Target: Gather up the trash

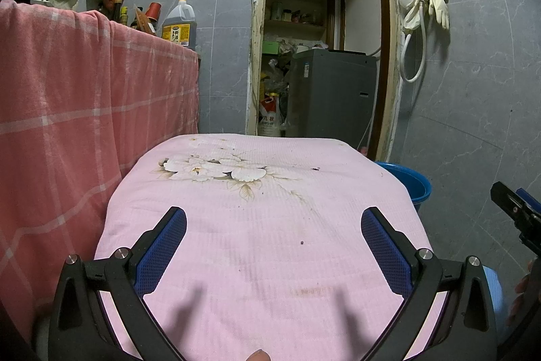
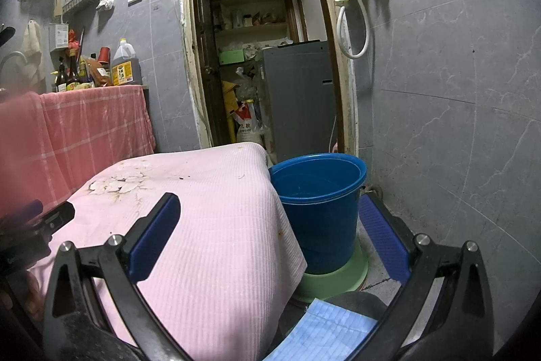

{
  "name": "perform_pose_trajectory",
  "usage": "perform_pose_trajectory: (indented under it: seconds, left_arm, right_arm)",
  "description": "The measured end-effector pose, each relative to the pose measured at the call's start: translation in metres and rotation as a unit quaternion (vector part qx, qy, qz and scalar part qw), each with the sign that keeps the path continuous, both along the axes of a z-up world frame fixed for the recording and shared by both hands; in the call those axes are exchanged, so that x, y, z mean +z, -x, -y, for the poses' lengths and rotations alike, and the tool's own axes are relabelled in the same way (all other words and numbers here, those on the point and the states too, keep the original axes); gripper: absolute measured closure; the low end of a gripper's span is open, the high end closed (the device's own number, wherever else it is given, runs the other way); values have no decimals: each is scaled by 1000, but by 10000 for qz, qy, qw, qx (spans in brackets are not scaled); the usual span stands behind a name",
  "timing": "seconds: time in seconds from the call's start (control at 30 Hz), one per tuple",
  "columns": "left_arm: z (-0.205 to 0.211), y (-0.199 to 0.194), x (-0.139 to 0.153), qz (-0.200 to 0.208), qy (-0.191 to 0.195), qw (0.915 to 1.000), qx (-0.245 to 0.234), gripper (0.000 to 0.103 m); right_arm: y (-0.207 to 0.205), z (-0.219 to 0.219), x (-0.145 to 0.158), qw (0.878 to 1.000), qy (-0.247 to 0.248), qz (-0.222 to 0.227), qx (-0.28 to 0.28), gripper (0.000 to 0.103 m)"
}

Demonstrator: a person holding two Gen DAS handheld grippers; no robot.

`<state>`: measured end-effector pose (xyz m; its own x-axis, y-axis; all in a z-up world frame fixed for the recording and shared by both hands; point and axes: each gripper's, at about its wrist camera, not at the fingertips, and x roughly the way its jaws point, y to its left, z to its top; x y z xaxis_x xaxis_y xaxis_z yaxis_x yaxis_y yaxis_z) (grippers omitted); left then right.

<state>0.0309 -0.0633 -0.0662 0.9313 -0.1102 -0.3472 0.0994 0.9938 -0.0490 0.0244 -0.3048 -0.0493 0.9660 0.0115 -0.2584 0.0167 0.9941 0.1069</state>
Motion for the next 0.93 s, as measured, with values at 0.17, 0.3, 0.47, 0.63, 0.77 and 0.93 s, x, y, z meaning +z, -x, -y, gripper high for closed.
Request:
perform_pose_trajectory:
  seconds: [0.17, 0.3, 0.47, 0.63, 0.77, 0.93]
  left_arm:
    - [0, 1, 0, 12, -29, 10000, 75, 2]
    - [0, 4, -1, 63, -69, 9999, 91, 2]
    - [-1, 4, -2, 58, -133, 9998, 103, 2]
    - [-1, 4, -3, 51, -126, 9998, 110, 2]
    - [-4, 2, -3, 7, -108, 9999, 79, 2]
    - [-5, 2, -3, 13, -114, 9999, 79, 2]
  right_arm:
    - [0, 0, 0, 10000, -3, 2, -3, 0]
    - [0, 1, 0, 10000, -2, 6, 1, 0]
    - [0, 1, 0, 10000, 0, 3, 3, 0]
    - [0, 1, 0, 10000, -4, 6, -4, 0]
    - [0, 0, -1, 10000, -4, 4, -2, 0]
    - [0, 0, -1, 10000, -6, 4, -5, 0]
